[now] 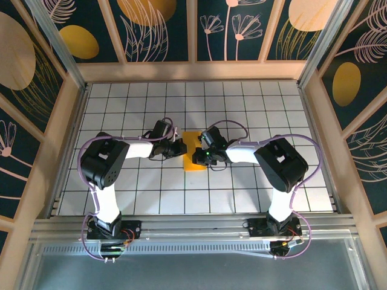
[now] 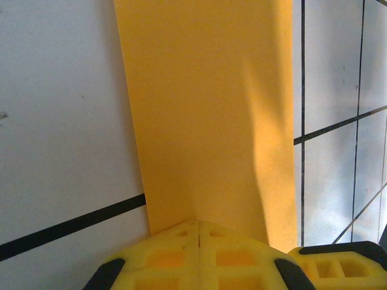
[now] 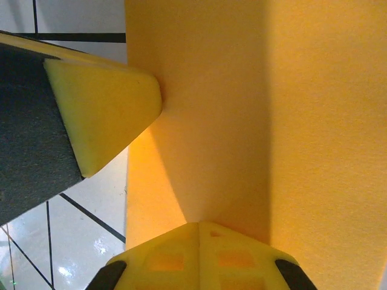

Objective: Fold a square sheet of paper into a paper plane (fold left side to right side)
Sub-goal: Fold the triangle a second time at the center of the table.

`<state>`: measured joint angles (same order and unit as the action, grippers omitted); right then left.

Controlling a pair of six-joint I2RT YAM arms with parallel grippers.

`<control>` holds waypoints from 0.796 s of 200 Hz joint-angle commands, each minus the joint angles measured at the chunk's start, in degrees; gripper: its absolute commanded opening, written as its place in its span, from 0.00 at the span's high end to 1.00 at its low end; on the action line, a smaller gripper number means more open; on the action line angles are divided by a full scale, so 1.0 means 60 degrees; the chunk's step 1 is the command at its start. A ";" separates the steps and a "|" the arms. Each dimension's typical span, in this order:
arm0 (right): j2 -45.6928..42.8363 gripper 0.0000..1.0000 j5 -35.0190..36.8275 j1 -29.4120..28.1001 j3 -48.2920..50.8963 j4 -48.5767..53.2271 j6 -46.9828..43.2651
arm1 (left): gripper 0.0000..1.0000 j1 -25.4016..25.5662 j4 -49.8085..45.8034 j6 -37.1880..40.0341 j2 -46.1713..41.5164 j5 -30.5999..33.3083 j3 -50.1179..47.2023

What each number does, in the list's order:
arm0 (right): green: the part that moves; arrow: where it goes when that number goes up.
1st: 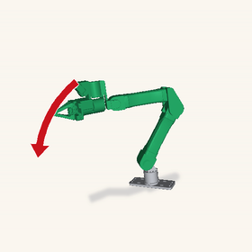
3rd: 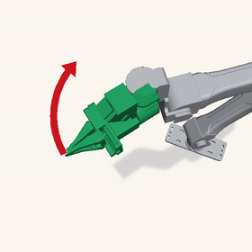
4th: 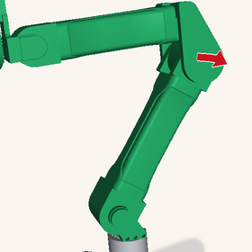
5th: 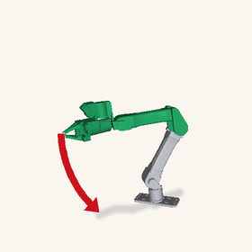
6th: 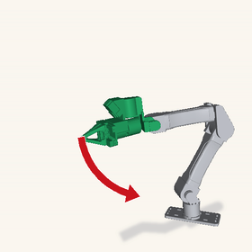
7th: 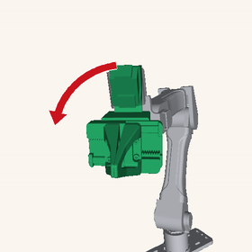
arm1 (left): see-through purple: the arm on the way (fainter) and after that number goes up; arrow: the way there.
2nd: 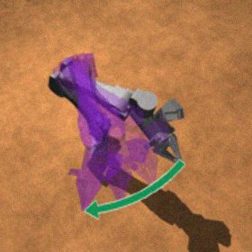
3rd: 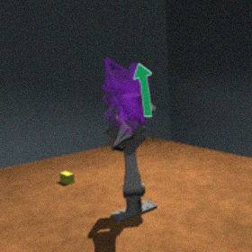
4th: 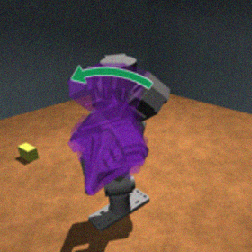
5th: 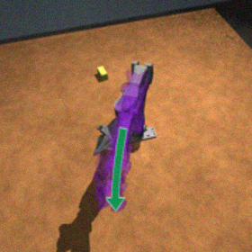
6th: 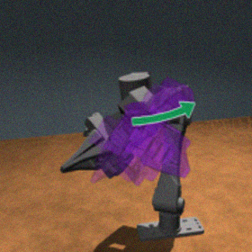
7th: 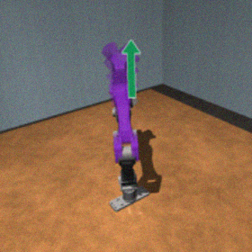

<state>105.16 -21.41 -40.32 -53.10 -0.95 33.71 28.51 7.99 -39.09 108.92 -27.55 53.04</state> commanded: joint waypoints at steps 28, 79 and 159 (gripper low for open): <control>-0.1241 0.72 -0.0694 0.0534 0.0369 0.0210 0.0438 | 0.97 0.0224 -0.0496 0.0246 0.0326 0.0256 -0.0105; -0.1971 0.60 -0.0870 0.1436 0.1532 0.0640 0.0172 | 0.98 0.0331 -0.0511 0.0292 0.0428 0.0271 -0.0049; -0.1679 0.71 -0.1822 0.1369 0.2086 0.0027 0.0757 | 0.98 0.0346 -0.0555 0.0326 0.0507 0.0292 0.0038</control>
<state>93.93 -30.04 -31.59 -41.08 0.73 36.84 29.71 8.32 -38.20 109.25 -26.76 53.36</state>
